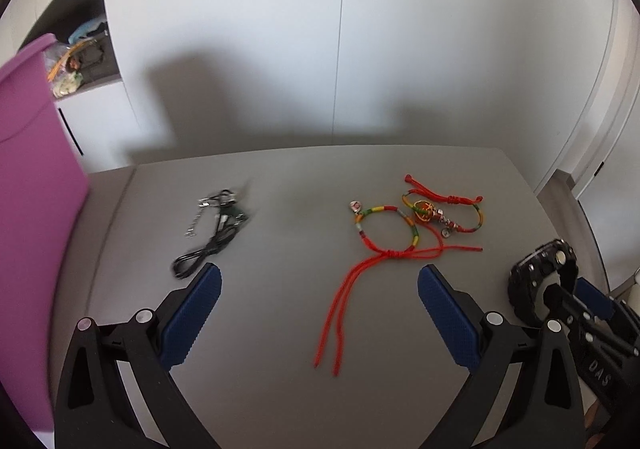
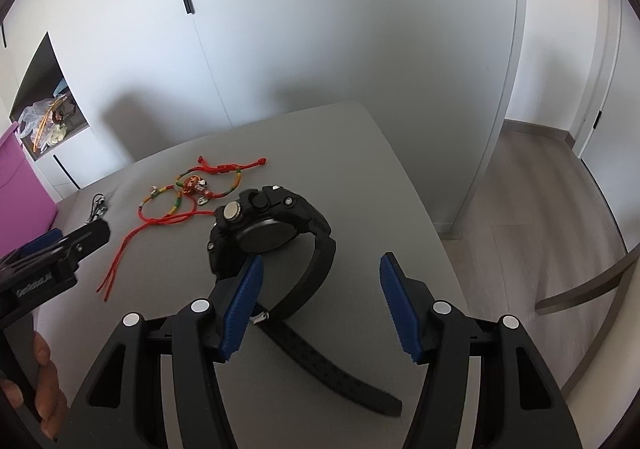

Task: Organize jewelry
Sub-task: 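Grasp the black wristwatch by its case with the right tool, then grasp red braided cord bracelet with left tool while right tool holds the watch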

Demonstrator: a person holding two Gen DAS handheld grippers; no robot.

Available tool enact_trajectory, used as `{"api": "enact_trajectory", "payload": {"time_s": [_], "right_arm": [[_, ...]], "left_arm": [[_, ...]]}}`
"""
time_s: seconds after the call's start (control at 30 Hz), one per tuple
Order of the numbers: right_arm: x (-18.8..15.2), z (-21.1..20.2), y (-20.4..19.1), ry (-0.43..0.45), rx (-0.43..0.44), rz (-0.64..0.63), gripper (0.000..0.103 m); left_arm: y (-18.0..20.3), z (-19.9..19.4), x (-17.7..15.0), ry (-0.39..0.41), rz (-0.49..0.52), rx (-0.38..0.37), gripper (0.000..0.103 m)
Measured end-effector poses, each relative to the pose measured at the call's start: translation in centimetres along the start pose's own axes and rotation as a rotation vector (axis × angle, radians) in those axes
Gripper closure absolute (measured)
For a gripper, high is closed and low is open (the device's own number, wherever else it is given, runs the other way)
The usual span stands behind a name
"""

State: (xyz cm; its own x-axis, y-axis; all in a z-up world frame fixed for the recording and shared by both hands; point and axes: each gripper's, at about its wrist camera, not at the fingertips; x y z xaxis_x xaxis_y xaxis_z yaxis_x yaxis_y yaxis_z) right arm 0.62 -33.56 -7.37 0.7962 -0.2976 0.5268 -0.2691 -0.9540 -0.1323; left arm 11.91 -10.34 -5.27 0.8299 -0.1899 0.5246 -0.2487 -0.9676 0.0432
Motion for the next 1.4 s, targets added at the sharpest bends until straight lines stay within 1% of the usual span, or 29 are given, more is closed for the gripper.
{"api": "enact_trajectory", "payload": {"time_s": [0.33,0.57,0.77,0.83,0.93,1.13,1.27,1.4], "right_arm": [[0.5,0.8,0.2,0.000,0.003,0.003,0.045],[0.7,1.3,0.2,-0.017,0.000,-0.004,0.045],[0.8,1.4,0.2,-0.016,0.003,-0.002,0.045],[0.7,1.5,0.2,-0.015,0.001,-0.003,0.045],[0.7,1.5,0.1,-0.016,0.002,-0.002,0.045],[0.8,1.5,0.1,-0.016,-0.001,-0.004,0.045],[0.6,1.6,0.0,-0.015,-0.002,-0.003,0.045],[0.7,1.6,0.0,-0.015,-0.004,-0.005,0.045]], "left_arm": [[0.9,2.7,1.5,-0.027,0.023,-0.009,0.006],[0.6,4.3,2.3,-0.087,-0.003,-0.008,0.006],[0.8,3.9,2.2,-0.077,0.002,-0.014,0.006],[1.1,4.0,2.1,-0.086,0.014,-0.017,0.006],[1.7,3.8,1.9,-0.084,0.037,-0.002,0.006],[2.6,3.5,1.6,-0.084,0.071,-0.015,0.006],[3.3,3.8,1.6,-0.091,0.099,0.000,0.006],[3.7,4.4,1.6,-0.099,0.104,0.009,0.006]]}}
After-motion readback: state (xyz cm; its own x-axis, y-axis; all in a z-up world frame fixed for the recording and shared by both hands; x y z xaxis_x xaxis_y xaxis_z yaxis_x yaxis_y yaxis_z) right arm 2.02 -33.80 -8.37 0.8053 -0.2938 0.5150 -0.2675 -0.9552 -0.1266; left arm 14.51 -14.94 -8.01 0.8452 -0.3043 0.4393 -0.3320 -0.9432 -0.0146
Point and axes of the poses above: each gripper's, at about its wrist camera, not at the fingertips, and z roughly the way its jaws point, y to its right, x to its top, and after that the axes turned 9 degrees about -y, right-handed
